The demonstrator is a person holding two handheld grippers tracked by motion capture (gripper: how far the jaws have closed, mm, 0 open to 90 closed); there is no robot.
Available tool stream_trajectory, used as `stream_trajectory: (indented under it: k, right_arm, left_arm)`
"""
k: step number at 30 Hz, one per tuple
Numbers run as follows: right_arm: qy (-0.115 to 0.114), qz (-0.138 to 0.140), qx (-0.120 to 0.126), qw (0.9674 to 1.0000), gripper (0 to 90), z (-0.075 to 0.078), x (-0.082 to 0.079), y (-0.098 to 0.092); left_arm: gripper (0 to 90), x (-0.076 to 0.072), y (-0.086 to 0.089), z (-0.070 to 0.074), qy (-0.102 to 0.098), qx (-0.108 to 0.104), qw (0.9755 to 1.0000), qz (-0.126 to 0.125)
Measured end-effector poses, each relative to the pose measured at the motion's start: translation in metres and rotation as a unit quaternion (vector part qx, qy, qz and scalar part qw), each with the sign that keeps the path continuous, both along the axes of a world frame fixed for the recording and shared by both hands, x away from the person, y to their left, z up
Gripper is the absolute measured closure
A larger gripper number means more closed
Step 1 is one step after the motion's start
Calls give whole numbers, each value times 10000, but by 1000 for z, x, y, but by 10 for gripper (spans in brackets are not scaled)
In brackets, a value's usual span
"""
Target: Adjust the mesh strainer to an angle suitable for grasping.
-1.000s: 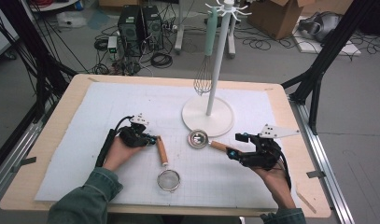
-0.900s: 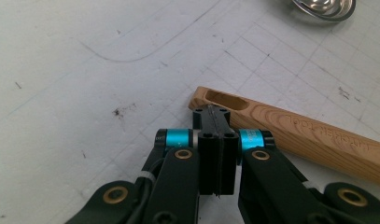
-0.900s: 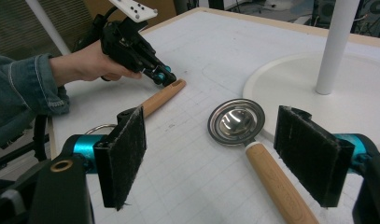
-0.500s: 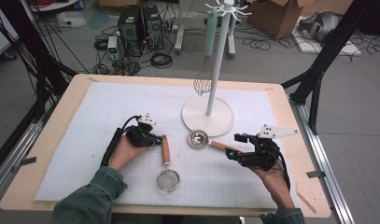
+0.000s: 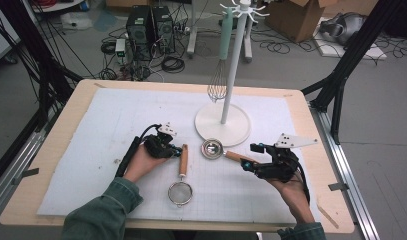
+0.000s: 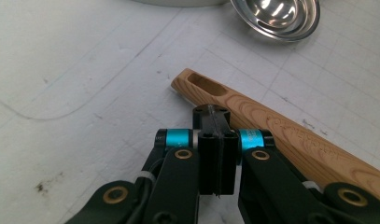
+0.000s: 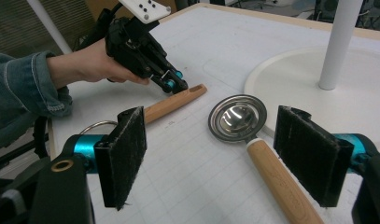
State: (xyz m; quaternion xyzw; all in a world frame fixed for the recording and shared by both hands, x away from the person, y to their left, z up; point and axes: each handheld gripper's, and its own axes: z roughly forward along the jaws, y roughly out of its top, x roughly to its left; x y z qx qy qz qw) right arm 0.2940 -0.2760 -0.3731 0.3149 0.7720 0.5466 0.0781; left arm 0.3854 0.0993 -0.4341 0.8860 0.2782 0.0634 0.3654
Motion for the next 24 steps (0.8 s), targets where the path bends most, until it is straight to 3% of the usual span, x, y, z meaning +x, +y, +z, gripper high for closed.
stream_trajectory:
  k: [9,18,24]
  right_arm:
    - [10,62,-18,10000,249,-2,2,4]
    - [73,80,-32,9999,253,-3,1,6]
    - [127,243,-95,9996,322,-6,1,13]
  left_arm:
    - [896,-4,-10,1,7,-5,9999,-159]
    - [896,-6,-2,7,6,-56,9999,-140]
    - [896,-10,-1,11,-13,-32,9998,-201]
